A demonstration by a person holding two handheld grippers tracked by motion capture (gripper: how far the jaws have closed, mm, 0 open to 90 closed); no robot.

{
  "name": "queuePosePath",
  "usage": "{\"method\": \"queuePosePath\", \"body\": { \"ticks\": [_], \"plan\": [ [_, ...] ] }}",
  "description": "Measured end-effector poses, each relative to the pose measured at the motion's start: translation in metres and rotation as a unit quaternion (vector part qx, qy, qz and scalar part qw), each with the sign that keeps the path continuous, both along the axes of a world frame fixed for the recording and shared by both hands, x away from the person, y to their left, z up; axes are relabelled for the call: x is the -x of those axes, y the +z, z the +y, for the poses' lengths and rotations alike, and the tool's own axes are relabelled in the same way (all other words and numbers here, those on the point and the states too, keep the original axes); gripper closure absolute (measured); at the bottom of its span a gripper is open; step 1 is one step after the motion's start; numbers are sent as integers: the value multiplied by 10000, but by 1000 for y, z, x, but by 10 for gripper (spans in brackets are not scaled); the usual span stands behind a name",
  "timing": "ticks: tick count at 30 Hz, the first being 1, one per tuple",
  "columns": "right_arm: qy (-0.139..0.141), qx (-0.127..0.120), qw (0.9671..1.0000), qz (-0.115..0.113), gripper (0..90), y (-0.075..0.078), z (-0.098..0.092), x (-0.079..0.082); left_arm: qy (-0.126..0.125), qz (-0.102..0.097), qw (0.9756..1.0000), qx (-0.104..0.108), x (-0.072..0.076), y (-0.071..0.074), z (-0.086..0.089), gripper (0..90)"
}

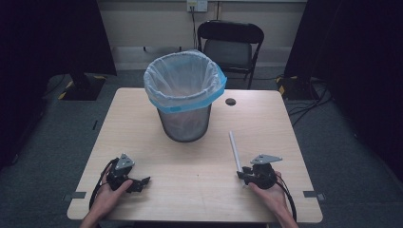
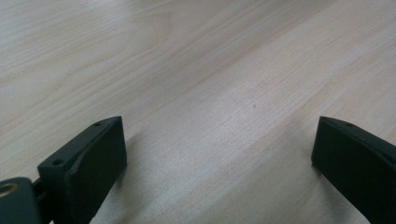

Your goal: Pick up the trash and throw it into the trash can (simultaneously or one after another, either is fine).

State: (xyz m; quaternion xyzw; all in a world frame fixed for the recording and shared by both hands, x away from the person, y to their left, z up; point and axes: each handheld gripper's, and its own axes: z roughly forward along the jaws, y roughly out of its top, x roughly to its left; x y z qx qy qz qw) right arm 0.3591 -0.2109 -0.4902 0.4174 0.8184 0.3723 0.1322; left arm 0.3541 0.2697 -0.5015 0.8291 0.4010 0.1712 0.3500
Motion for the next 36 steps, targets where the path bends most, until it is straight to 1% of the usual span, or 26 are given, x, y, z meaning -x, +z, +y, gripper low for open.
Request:
{"method": "queuePosePath", "body": {
  "ticks": [1,2,5,6,9,10,11,13,14,17,18,21,22,23,24,25,26,27,28,31,32,33,34,35,36],
  "plan": [
    [0,0,10000,0,689,0,0,0,0,0,10000,0,0,0,0,28],
    [-42,28,10000,6,715,0,0,0,1,-1,10000,1,0,0,0,28],
    [-52,14,10000,19,740,0,-1,-1,0,-1,10000,0,0,0,0,28],
    [-70,69,10000,-14,758,0,-1,-1,-1,0,10000,-1,0,0,0,28],
    [-87,84,9999,21,758,1,0,-2,1,0,10000,0,0,0,0,28],
    [-83,166,9998,8,756,2,1,-2,-2,-4,10000,0,0,0,0,28],
    [-76,198,9998,4,753,2,2,-1,-2,-4,10000,0,0,0,0,28],
    [-97,186,9998,22,749,2,2,-1,1,-1,10000,-1,0,0,0,28],
    [-111,235,9996,55,739,3,3,-1,1,-1,10000,1,0,0,0,28],
    [-130,283,9995,111,738,4,3,-1,9,-5,10000,-1,0,0,0,28],
    [-97,514,9985,149,736,7,4,1,7,-4,10000,1,0,0,0,28],
    [-91,521,9985,158,746,7,3,2,8,-3,10000,2,0,0,0,28],
    [-140,560,9981,236,756,8,4,2,10,-4,10000,1,0,0,0,28],
    [-143,603,9979,204,766,9,5,2,10,-4,10000,1,0,0,0,28],
    [-189,645,9975,225,769,9,6,2,13,-4,10000,4,0,0,0,28],
    [-189,645,9975,225,769,9,6,2,13,-4,10000,4,0,0,0,28],
    [-216,635,9975,218,794,9,6,2,11,-4,10000,6,0,0,0,28],
    [-216,635,9975,218,794,9,6,2,11,-4,10000,6,0,0,0,28],
    [-267,548,9979,240,803,8,4,1,12,-4,10000,3,0,0,0,28],
    [-287,533,9979,251,804,8,4,1,12,-4,10000,5,0,0,0,28],
    [-345,460,9980,270,810,8,3,2,12,-4,10000,4,0,0,0,28],
    [-345,460,9980,270,810,8,3,2,12,-4,10000,4,0,0,0,28],
    [-403,295,9982,334,812,7,0,1,12,-4,10000,4,0,0,0,28],
    [-429,280,9983,295,812,7,-1,1,12,-4,10000,4,0,0,0,28],
    [-462,258,9981,307,812,7,-1,1,15,-7,10000,3,0,0,0,28]
  ]
}}
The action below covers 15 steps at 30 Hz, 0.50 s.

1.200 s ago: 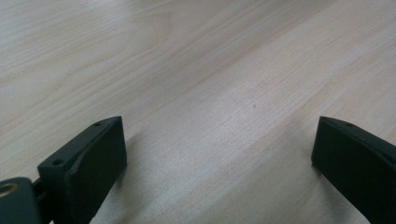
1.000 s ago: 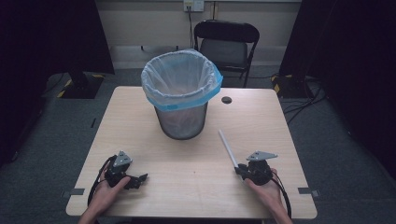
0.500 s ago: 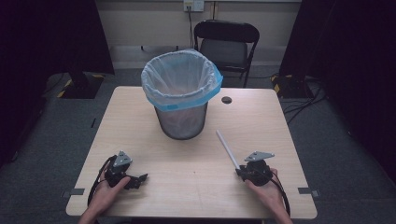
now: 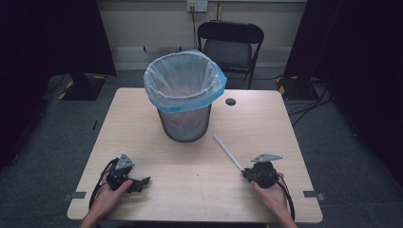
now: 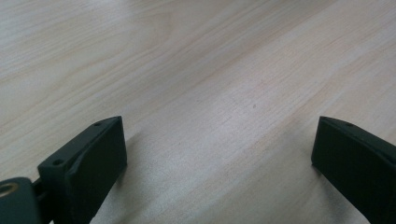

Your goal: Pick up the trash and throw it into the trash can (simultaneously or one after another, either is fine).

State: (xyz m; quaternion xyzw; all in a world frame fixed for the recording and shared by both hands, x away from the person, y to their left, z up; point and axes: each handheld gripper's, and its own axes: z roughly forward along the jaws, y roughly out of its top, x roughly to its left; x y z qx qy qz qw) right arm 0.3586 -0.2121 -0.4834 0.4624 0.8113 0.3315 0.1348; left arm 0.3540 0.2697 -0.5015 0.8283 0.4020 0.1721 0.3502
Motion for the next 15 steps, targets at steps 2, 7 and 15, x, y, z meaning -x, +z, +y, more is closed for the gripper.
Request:
{"method": "queuePosePath", "body": {
  "ticks": [2,7,15],
  "plan": [
    [-50,-98,9999,33,812,-1,-2,-1,-3,2,10000,2,0,0,0,28],
    [-93,-176,9998,34,812,-1,-5,-2,-2,0,10000,-2,0,0,0,28],
    [-174,-471,9986,-147,813,8,-10,-5,-7,4,10000,-1,0,0,0,28]
  ]
}}
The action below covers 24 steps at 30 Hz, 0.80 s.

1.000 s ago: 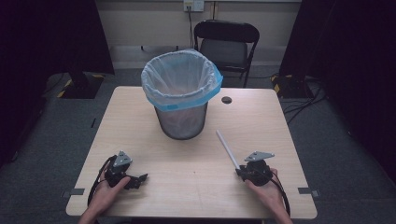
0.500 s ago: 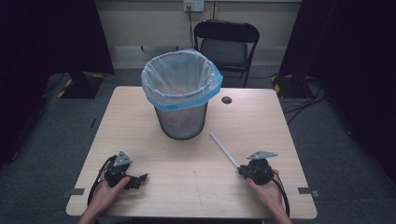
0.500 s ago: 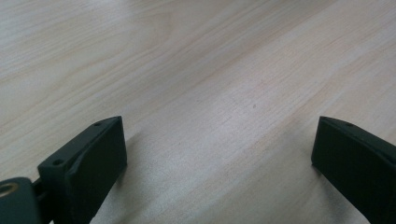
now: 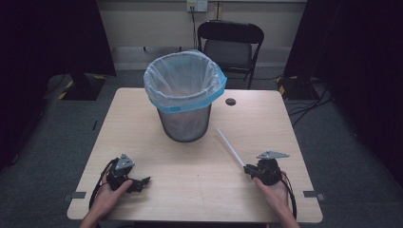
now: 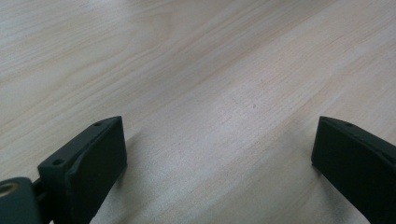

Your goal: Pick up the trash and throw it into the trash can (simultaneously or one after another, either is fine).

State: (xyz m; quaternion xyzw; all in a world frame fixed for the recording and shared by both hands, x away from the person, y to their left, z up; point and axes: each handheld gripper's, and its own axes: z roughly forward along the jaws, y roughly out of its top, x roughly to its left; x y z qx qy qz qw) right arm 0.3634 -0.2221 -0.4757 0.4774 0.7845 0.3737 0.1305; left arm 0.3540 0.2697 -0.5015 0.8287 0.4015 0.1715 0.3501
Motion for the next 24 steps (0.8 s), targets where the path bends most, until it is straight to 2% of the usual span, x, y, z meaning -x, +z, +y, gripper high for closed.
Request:
{"method": "queuePosePath", "body": {
  "ticks": [3,6,12,13,22,24],
  "plan": [
    [-82,-131,9999,-45,814,7,-3,-4,1,-1,10000,1,0,0,0,28],
    [-131,-146,9998,-65,814,12,-3,-6,1,-1,10000,-1,0,0,0,28],
    [-228,-255,9992,-221,814,26,-2,-17,1,0,10000,0,0,0,0,28],
    [-274,-310,9986,-318,814,31,-1,-21,2,-1,10000,1,0,0,0,28],
    [-427,-503,9957,-645,816,41,-4,-27,4,-2,10000,-2,0,0,0,28],
    [-452,-534,9954,-661,816,43,-3,-27,1,0,10000,0,0,0,0,28]
  ]
}}
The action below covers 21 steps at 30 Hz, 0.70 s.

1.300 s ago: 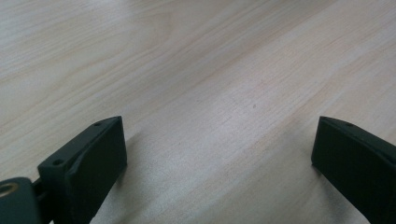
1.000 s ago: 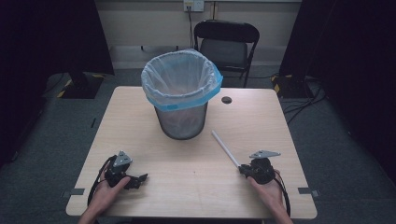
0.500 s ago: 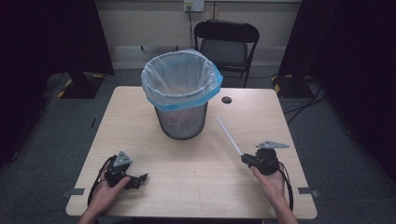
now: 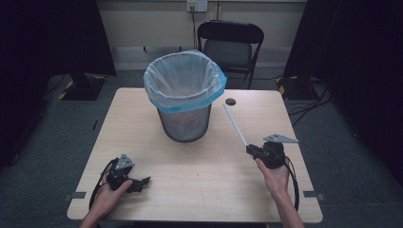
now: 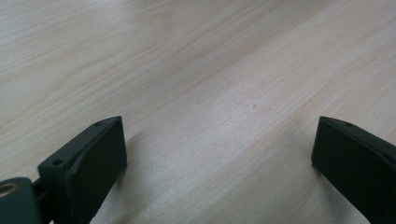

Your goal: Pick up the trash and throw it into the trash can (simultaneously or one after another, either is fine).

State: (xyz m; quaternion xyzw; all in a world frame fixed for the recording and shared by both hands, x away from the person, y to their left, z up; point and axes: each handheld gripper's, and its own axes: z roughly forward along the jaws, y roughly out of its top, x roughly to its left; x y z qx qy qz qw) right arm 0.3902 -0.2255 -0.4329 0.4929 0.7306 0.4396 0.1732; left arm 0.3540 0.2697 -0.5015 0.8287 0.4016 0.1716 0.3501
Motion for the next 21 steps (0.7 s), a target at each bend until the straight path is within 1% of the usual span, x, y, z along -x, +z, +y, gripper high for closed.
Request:
{"method": "queuePosePath", "body": {
  "ticks": [1,2,3,6,7,8,9,11,12,13,14,15,16,17,19,21],
  "plan": [
    [-20,-78,9999,-70,815,4,0,-1,-1,-1,10000,0,0,0,0,28],
    [-20,-78,9999,-70,815,4,0,-1,0,0,10000,0,0,0,0,28],
    [-55,-186,9998,-100,816,7,0,-2,0,1,10000,1,0,0,0,28],
    [-120,-175,9997,-143,816,11,1,-3,3,-3,10000,-1,0,0,0,28],
    [-169,-193,9995,-193,816,15,1,-5,1,0,10000,1,0,0,0,28],
    [-169,-193,9995,-193,816,15,1,-5,1,0,10000,1,0,0,0,28],
    [-189,-249,9992,-245,816,19,1,-6,-1,0,10000,-1,0,0,0,28],
    [-209,-264,9989,-319,816,24,2,-7,-1,0,10000,0,0,0,0,28],
    [-209,-264,9989,-319,816,24,2,-7,-1,0,10000,0,0,0,0,28],
    [-235,-272,9985,-411,816,29,3,-9,0,-1,10000,0,0,0,0,28],
    [-235,-272,9985,-411,816,29,3,-9,0,-1,10000,0,0,0,0,28],
    [-247,-349,9979,-488,816,33,4,-11,2,-3,10000,-2,0,0,0,28],
    [-247,-349,9979,-488,816,33,4,-11,0,-1,10000,0,0,0,0,28],
    [-271,-448,9970,-578,816,39,4,-14,0,0,10000,0,0,0,0,28],
    [-303,-420,9963,-689,816,44,7,-16,2,-3,10000,-3,0,0,0,28],
    [-324,-444,9957,-745,816,48,8,-18,0,0,10000,0,0,0,0,28]
  ]
}}
